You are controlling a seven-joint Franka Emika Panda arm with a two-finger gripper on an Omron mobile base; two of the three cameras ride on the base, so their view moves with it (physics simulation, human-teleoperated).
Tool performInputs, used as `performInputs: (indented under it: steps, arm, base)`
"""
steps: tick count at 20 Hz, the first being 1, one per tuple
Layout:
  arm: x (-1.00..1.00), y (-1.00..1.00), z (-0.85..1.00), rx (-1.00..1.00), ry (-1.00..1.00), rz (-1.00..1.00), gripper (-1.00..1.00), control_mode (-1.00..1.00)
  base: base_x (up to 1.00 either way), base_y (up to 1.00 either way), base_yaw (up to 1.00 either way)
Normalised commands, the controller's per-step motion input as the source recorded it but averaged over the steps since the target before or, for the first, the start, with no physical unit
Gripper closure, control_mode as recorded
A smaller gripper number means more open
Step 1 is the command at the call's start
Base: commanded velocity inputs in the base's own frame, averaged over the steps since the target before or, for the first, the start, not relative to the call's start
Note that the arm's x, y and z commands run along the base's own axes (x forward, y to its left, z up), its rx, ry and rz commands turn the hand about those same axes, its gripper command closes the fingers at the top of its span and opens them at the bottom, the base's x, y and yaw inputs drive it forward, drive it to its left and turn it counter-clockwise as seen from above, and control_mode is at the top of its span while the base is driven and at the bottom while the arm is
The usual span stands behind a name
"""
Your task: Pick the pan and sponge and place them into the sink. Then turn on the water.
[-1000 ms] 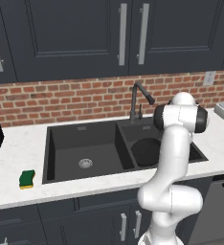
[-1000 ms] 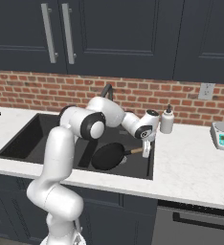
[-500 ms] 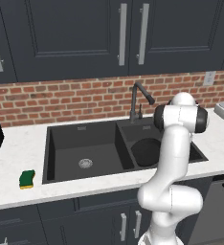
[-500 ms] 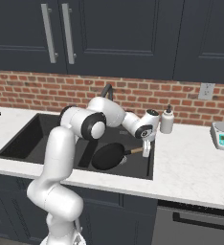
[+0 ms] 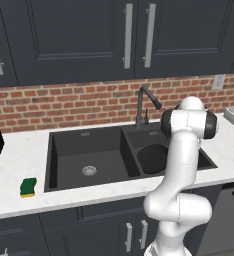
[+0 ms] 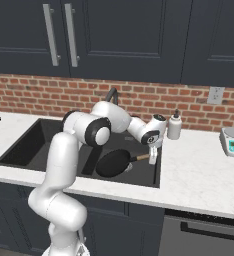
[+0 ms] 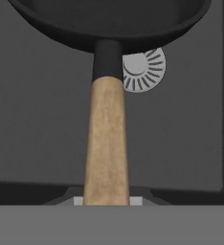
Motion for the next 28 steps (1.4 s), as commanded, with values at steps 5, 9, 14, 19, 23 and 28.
performInputs:
  steps: [5, 9, 14, 19, 23, 28]
  arm:
    - [0.0, 0.0, 0.0, 0.0, 0.0, 0.0, -1.0, -1.0]
    - [0.0, 0.0, 0.0, 0.0, 0.0, 0.0, -1.0, -1.0]
    - [0.0, 0.0, 0.24, 0.0, 0.0, 0.0, -1.0, -1.0]
    - [-0.06, 0.0, 0.45, 0.0, 0.0, 0.0, -1.0, -1.0]
    - [-0.39, 0.12, 0.23, 0.0, 0.0, -0.02, -1.0, -1.0]
    - [-0.54, 0.38, 0.22, 0.0, -0.01, -0.05, -1.0, -1.0]
  base:
    - [0.0, 0.0, 0.0]
    - [0.0, 0.0, 0.0]
    - [0.0, 0.0, 0.0]
    - [0.0, 0.0, 0.0]
    - [0.0, 0.0, 0.0]
    - [0.0, 0.0, 0.0]
